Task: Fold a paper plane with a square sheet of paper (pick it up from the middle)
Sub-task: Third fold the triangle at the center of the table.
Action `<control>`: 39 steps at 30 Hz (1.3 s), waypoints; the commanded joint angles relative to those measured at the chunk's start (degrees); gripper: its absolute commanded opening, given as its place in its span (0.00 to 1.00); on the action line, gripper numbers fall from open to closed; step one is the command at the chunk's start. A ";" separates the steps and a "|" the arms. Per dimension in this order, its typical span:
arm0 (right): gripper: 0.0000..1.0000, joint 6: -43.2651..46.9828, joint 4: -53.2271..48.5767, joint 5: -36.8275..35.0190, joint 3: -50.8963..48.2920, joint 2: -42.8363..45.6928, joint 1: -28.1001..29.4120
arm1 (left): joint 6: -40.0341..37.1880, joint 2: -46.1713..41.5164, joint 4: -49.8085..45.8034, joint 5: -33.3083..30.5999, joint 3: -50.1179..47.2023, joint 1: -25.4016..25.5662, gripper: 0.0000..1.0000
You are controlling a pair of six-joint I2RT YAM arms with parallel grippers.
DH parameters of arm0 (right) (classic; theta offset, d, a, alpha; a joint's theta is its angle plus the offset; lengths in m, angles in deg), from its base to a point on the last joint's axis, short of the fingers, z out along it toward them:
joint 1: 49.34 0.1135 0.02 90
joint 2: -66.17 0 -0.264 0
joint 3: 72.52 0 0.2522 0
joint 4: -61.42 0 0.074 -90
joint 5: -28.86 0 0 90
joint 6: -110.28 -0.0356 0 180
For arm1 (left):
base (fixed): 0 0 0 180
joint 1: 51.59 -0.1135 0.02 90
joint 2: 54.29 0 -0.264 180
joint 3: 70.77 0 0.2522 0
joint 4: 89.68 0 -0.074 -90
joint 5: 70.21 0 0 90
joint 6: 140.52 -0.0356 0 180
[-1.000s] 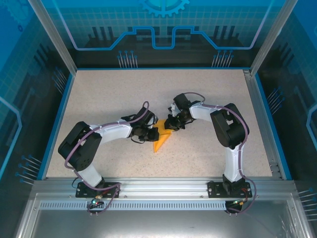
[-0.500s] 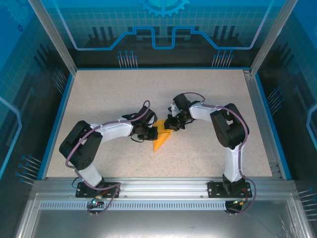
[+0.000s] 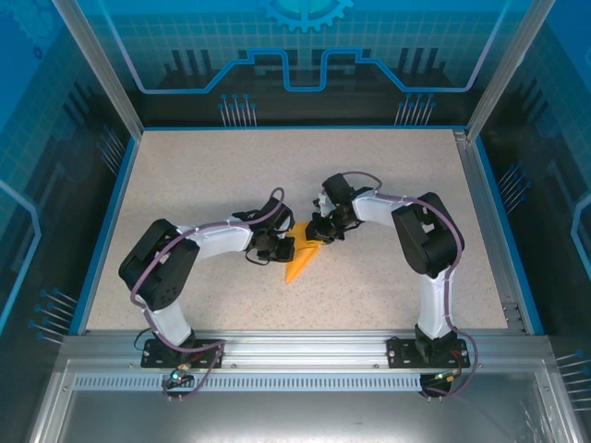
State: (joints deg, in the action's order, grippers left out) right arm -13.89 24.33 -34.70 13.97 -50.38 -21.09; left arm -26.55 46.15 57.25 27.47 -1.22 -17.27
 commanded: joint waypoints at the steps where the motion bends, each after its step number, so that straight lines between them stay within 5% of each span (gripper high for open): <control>1: 0.16 -1.07 -1.50 0.12 1.72 1.59 1.02 | -1.47 0.48 -1.33 -0.89 1.19 -0.48 0.11; 39: 0.15 1.19 -7.08 -6.51 5.37 -4.21 1.32 | 0.06 -0.87 -0.38 -1.00 -0.32 -0.44 0.12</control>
State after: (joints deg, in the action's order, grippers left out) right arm -13.26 20.46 -39.51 18.97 -52.45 -20.47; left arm -26.86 44.67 57.31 27.03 -1.22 -17.27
